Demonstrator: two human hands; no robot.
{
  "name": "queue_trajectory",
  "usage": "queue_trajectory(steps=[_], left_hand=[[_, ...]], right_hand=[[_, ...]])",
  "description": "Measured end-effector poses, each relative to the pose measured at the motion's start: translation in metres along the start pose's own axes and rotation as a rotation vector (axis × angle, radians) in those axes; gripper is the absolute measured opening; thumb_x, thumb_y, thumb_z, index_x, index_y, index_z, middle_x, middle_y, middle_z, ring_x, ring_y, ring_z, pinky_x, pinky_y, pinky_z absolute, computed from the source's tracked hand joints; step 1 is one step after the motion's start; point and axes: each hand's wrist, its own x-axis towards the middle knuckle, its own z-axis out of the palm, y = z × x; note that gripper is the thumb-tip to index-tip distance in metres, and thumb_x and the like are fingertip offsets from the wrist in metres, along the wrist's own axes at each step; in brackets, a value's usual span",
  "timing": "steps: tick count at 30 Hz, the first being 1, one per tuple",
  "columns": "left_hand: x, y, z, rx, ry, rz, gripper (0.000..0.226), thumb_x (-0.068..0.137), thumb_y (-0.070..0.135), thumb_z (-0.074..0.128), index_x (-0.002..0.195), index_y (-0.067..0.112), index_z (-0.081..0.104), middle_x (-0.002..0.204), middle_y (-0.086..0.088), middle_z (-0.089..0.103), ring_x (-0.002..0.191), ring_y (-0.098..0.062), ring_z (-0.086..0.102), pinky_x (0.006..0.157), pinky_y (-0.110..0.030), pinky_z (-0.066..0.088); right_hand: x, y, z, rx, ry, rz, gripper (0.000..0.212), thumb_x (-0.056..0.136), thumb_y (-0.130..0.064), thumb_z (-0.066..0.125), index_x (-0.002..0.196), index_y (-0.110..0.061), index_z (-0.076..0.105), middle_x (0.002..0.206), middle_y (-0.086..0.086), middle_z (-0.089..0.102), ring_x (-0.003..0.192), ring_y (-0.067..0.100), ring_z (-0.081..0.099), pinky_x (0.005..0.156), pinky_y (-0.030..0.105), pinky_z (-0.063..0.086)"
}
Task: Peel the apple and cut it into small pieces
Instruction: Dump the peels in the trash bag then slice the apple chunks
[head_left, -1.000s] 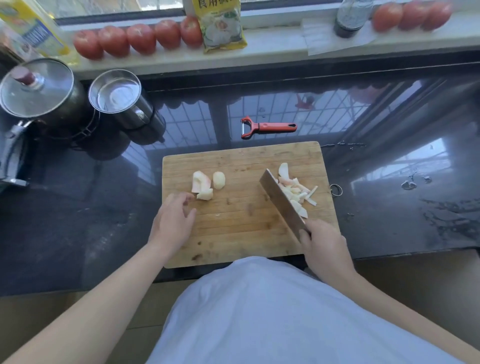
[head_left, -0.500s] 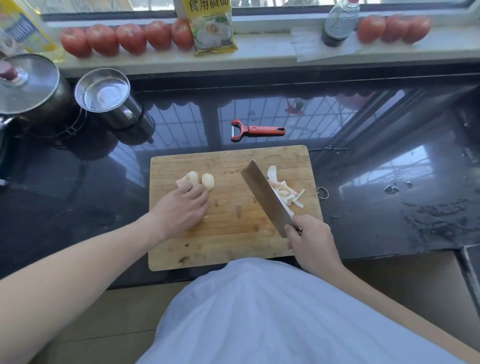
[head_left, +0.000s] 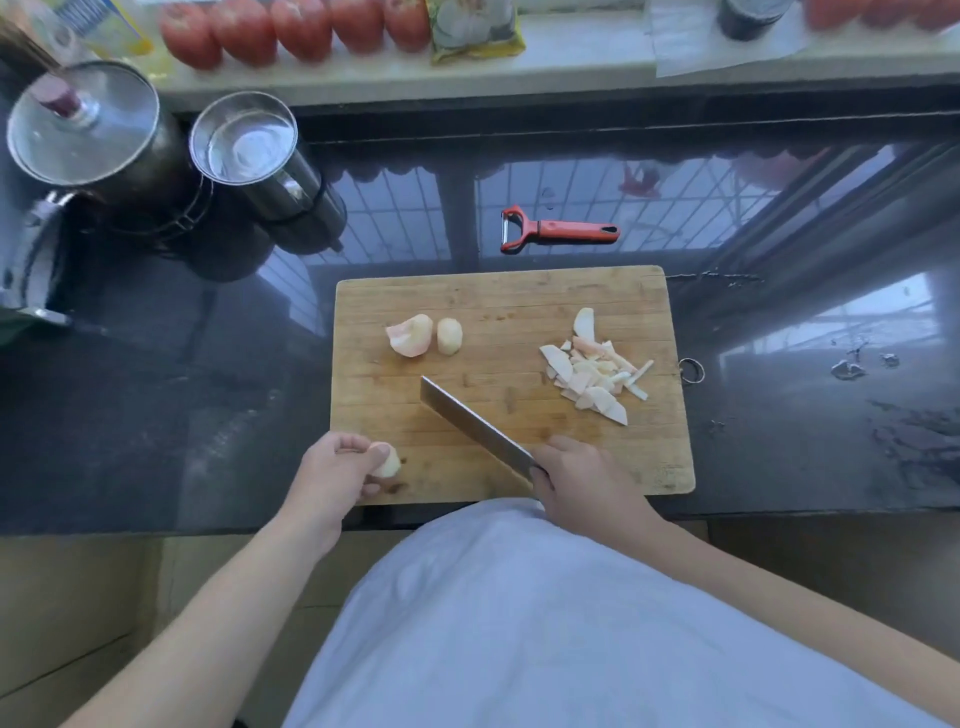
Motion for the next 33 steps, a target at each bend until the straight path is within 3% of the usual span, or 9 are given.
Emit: queue_trajectory(steps=[5,9,11,15,17,21,24,31,33], left_hand=[[-0.014,0.010,0.040,0.135,-0.069,0.068,0.016,0.095,0.020,0.073,0.105,0.019,0.060,0.105,0.000,0.069,0.086,-0.020,0.074,0.075,-0.030,0.059],[-0.018,0.028,0.088,0.093,-0.153,0.112,0.014,0.092,0.009,0.074,0.103,0.012,0.066,0.096,0.001,0.066,0.075,-0.012,0.070,0.086,-0.044,0.062],[-0.018,0.036,0.111,0.062,-0.181,0.168,0.013,0.092,0.014,0.075,0.100,0.011,0.065,0.095,-0.001,0.067,0.080,-0.016,0.070,0.080,-0.043,0.063],[-0.014,0.032,0.121,0.717,-0.006,0.491,0.022,0.100,0.044,0.057,0.090,0.024,0.058,0.096,0.006,0.055,0.087,-0.020,0.056,0.070,-0.038,0.048],[-0.012,0.028,0.111,0.831,0.032,0.575,0.028,0.102,0.048,0.051,0.090,0.023,0.057,0.095,0.007,0.049,0.083,-0.019,0.052,0.067,-0.036,0.044],[0.000,0.009,0.094,0.859,-0.023,1.145,0.004,0.093,0.013,0.069,0.097,0.013,0.068,0.097,0.000,0.059,0.083,-0.022,0.057,0.060,-0.033,0.044],[0.014,-0.001,0.097,0.955,-0.084,1.464,0.027,0.086,-0.002,0.065,0.110,0.008,0.072,0.107,-0.005,0.066,0.097,-0.024,0.058,0.070,-0.032,0.050],[0.014,0.002,0.102,1.048,-0.125,1.430,0.041,0.082,0.007,0.050,0.118,0.008,0.071,0.116,-0.006,0.068,0.102,-0.026,0.065,0.073,-0.037,0.060],[0.011,0.003,0.103,1.033,-0.143,1.388,0.039,0.079,0.003,0.061,0.116,0.009,0.072,0.114,-0.005,0.069,0.101,-0.025,0.066,0.069,-0.035,0.060]], right_hand=[[-0.022,0.013,-0.015,0.100,0.187,0.240,0.027,0.095,-0.013,0.045,0.071,-0.023,0.038,0.070,-0.004,0.045,0.064,0.025,0.047,0.057,0.041,0.041],[-0.037,0.028,-0.034,0.151,0.287,0.426,0.031,0.095,-0.014,0.044,0.065,-0.018,0.038,0.067,-0.001,0.048,0.063,0.021,0.046,0.057,0.038,0.037],[-0.040,0.030,-0.035,0.193,0.310,0.415,0.031,0.094,-0.015,0.046,0.064,-0.015,0.040,0.066,0.000,0.050,0.064,0.022,0.049,0.058,0.039,0.041],[-0.039,0.034,-0.031,0.241,0.300,0.355,0.033,0.093,-0.012,0.050,0.062,-0.019,0.039,0.066,-0.001,0.051,0.064,0.018,0.053,0.060,0.031,0.042],[-0.040,0.037,-0.029,0.214,0.295,0.326,0.032,0.092,-0.011,0.050,0.064,-0.018,0.037,0.066,-0.001,0.049,0.063,0.017,0.050,0.059,0.035,0.041],[-0.043,0.044,-0.018,0.098,0.258,0.197,0.026,0.092,-0.012,0.055,0.069,-0.014,0.042,0.069,-0.006,0.043,0.062,0.020,0.045,0.053,0.041,0.044],[-0.044,0.044,-0.012,0.046,0.270,0.112,0.031,0.084,-0.006,0.062,0.065,-0.016,0.040,0.066,-0.004,0.040,0.052,0.026,0.046,0.042,0.041,0.044],[-0.046,0.046,-0.007,-0.017,0.259,-0.012,0.029,0.073,0.002,0.069,0.066,-0.015,0.046,0.065,-0.001,0.042,0.041,0.030,0.043,0.033,0.032,0.039],[-0.049,0.047,-0.006,-0.012,0.282,-0.031,0.032,0.070,0.004,0.069,0.066,-0.016,0.045,0.065,-0.003,0.037,0.040,0.028,0.041,0.031,0.031,0.037]])
